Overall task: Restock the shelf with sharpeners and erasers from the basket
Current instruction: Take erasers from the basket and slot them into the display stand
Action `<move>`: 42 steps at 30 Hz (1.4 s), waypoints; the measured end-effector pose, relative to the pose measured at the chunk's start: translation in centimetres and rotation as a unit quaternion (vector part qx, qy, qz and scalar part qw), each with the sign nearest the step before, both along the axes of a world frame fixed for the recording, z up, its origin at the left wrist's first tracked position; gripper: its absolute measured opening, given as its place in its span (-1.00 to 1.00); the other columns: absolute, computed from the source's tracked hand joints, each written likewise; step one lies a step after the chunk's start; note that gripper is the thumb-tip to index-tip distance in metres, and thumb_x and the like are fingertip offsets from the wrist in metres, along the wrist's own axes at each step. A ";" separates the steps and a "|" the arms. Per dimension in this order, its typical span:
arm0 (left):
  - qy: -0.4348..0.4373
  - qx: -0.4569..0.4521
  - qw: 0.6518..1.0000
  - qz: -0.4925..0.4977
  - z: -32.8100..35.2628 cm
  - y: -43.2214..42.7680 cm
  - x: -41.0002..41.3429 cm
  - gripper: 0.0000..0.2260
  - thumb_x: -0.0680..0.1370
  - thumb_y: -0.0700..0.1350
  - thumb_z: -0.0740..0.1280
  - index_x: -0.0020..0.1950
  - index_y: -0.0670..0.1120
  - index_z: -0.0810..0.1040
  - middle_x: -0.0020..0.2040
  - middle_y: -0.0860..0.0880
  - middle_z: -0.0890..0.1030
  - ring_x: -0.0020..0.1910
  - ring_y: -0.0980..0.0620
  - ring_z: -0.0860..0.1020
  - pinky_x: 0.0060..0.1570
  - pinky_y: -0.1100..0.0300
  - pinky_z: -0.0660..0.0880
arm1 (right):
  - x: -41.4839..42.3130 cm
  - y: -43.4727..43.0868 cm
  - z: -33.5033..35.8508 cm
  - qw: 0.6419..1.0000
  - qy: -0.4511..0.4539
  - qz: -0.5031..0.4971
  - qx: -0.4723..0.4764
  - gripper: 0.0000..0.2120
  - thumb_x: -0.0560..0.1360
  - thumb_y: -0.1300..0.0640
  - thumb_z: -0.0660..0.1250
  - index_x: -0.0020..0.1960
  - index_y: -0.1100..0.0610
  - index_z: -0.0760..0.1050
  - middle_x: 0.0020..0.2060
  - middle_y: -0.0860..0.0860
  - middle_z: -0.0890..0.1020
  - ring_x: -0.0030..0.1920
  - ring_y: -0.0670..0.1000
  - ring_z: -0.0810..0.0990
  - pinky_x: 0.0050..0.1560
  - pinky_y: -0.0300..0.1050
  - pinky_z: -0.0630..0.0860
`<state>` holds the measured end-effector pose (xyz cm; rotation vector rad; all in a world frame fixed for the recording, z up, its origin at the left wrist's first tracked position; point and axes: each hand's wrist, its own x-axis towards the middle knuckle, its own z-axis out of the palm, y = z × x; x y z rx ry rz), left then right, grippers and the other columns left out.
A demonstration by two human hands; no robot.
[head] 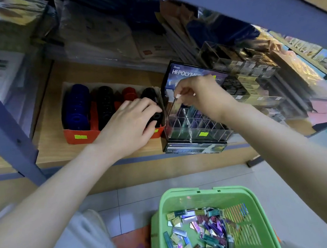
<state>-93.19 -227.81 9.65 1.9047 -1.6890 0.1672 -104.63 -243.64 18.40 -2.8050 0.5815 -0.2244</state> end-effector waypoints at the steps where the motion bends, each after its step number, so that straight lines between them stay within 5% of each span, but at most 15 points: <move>1: 0.001 -0.005 1.000 0.002 0.0 0.0 0.0 -0.76 0.56 -0.16 0.29 0.23 -0.12 0.52 0.16 -0.05 0.54 0.15 -0.04 0.49 0.19 0.04 0.34 | 0.1 0.0 -0.1 1.000 0.012 0.004 -0.004 -0.91 0.50 0.31 0.34 -0.06 0.16 0.57 -0.23 0.04 0.61 -0.15 0.05 0.59 -0.03 0.01 0.53; 7: -0.049 -0.040 0.998 0.006 0.0 0.0 -1.3 -0.71 0.52 -0.12 0.15 0.13 -0.17 0.55 -0.04 -0.08 0.53 0.00 -0.04 0.41 0.02 0.13 0.27 | 0.4 -0.1 -2.5 0.997 -0.036 0.016 -0.069 -0.89 0.48 0.27 0.36 0.01 0.21 0.55 -0.14 0.04 0.53 -0.12 0.11 0.58 -0.07 0.11 0.54; 17: -0.072 0.017 0.997 -0.025 -0.6 0.2 -3.1 -0.70 0.51 -0.12 0.14 0.12 -0.16 0.56 -0.04 -0.05 0.57 -0.06 -0.07 0.50 -0.08 0.14 0.29 | -0.4 -0.1 -4.6 0.989 -0.082 0.040 -0.118 -0.87 0.52 0.27 0.31 0.04 0.26 0.55 -0.06 0.15 0.56 -0.15 0.24 0.59 -0.20 0.15 0.54; 23: -0.106 0.010 0.994 0.018 -0.7 1.0 -4.3 -0.68 0.50 -0.15 0.16 0.18 -0.19 0.56 0.00 -0.11 0.56 -0.04 -0.10 0.48 -0.07 0.09 0.26 | -4.6 0.8 -5.4 0.965 -0.138 0.043 -0.220 -0.76 0.50 0.28 0.26 0.14 0.31 0.52 -0.04 0.19 0.64 0.15 0.21 0.53 0.13 0.05 0.47; 27: -0.120 -0.017 0.993 -0.006 -1.4 1.8 -7.4 -0.76 0.48 -0.18 0.21 0.06 -0.21 0.59 -0.13 -0.12 0.55 -0.14 -0.10 0.43 -0.15 0.08 0.25 | -10.5 1.3 -7.6 0.960 -0.142 -0.029 -0.239 -0.81 0.51 0.20 0.18 0.06 0.22 0.50 -0.09 0.14 0.57 -0.03 0.17 0.47 -0.03 0.04 0.43; 34: -0.092 0.159 0.977 -0.104 -7.8 0.7 -12.7 -0.77 0.48 -0.11 0.15 -0.07 -0.13 0.58 -0.18 -0.05 0.54 -0.19 -0.09 0.51 -0.14 0.09 0.25 | -21.9 2.6 -17.0 0.986 0.010 -0.113 -0.120 -0.88 0.47 0.21 0.29 -0.01 0.21 0.52 -0.16 0.11 0.54 -0.20 0.16 0.52 -0.23 0.01 0.51; 38: -0.045 0.287 0.951 -0.106 -11.6 -2.0 -15.0 -0.65 0.54 -0.06 0.15 0.28 -0.11 0.49 0.20 -0.11 0.54 0.17 -0.11 0.51 0.20 0.05 0.27 | -27.0 3.1 -23.6 0.967 0.150 -0.202 0.033 -0.71 0.50 0.18 0.32 0.21 0.21 0.46 0.05 0.11 0.52 0.03 0.15 0.52 0.05 -0.01 0.46; 40: -0.009 0.342 0.934 -0.102 -13.4 -3.5 -16.1 -0.54 0.62 -0.05 0.14 0.51 -0.08 0.21 0.46 -0.08 0.29 0.43 -0.05 0.28 0.43 0.05 0.11 | -29.1 3.1 -26.6 0.944 0.195 -0.245 0.099 -0.67 0.58 0.12 0.21 0.31 0.20 0.36 0.19 0.11 0.45 0.18 0.11 0.43 0.22 -0.07 0.37; 42: 0.016 0.353 0.928 -0.116 -15.2 -4.8 -17.3 -0.51 0.64 -0.04 0.10 0.55 -0.02 0.05 0.52 -0.01 0.15 0.49 0.03 0.15 0.46 0.13 -0.03 | -30.7 2.8 -29.2 0.922 0.229 -0.274 0.150 -0.62 0.60 0.09 0.18 0.37 0.17 0.28 0.26 0.10 0.39 0.25 0.09 0.36 0.30 -0.09 0.29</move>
